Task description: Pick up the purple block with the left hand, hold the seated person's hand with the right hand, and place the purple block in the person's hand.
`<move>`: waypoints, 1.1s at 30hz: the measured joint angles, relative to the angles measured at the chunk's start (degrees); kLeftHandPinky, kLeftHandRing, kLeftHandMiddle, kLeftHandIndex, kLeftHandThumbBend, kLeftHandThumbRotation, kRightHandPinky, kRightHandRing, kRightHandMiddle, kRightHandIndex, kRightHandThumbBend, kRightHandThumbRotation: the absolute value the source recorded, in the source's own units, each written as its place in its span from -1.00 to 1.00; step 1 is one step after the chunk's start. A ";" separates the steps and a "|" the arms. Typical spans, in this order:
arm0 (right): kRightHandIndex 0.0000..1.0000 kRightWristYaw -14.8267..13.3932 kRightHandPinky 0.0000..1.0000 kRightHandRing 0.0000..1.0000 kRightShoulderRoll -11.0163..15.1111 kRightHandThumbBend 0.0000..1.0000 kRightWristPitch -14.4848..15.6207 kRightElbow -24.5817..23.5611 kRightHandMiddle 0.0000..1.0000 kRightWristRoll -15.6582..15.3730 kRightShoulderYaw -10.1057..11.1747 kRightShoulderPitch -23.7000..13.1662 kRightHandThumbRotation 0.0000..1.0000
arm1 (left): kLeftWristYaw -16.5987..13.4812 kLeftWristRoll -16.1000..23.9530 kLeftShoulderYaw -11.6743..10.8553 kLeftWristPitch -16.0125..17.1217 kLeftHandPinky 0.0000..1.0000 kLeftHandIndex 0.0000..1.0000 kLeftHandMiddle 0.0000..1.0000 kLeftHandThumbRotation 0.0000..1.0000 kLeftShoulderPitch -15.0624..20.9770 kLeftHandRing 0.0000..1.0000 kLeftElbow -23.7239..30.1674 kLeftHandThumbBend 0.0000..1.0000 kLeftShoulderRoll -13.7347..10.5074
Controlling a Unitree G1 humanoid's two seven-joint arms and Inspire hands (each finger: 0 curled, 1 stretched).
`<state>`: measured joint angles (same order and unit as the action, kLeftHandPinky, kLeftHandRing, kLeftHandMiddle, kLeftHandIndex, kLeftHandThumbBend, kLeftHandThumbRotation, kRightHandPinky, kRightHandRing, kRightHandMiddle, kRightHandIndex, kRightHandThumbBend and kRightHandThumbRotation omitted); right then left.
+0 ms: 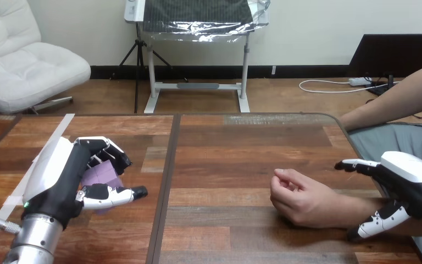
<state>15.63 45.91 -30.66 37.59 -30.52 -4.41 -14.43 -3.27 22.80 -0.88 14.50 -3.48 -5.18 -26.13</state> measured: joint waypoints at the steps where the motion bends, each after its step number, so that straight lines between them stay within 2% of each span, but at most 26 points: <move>1: 0.75 0.00 0.84 0.76 0.05 1.00 0.03 0.01 0.77 -0.09 -0.17 -0.05 -0.60 | 0.00 -0.02 0.00 0.00 -0.36 -0.12 -0.16 -1.00 0.00 -0.28 0.05 0.41 0.04; 21: 0.72 -0.08 0.76 0.72 0.91 1.00 1.46 0.25 0.73 -1.54 -3.03 -1.21 -0.73 | 0.01 -0.27 -0.19 0.01 -0.36 -0.12 -0.17 -1.00 -0.05 -0.29 0.25 0.41 0.10; 33: 0.69 -0.06 0.63 0.68 1.04 1.00 2.74 0.48 0.69 -2.14 -4.70 -2.21 -0.80 | 0.01 -0.29 -0.22 0.01 -0.36 -0.13 -0.16 -1.00 -0.06 -0.28 0.28 0.43 0.10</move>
<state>15.57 46.96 -27.92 38.07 -32.66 -9.11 -16.64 -3.25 22.51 -1.10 14.51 -3.54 -4.90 -26.03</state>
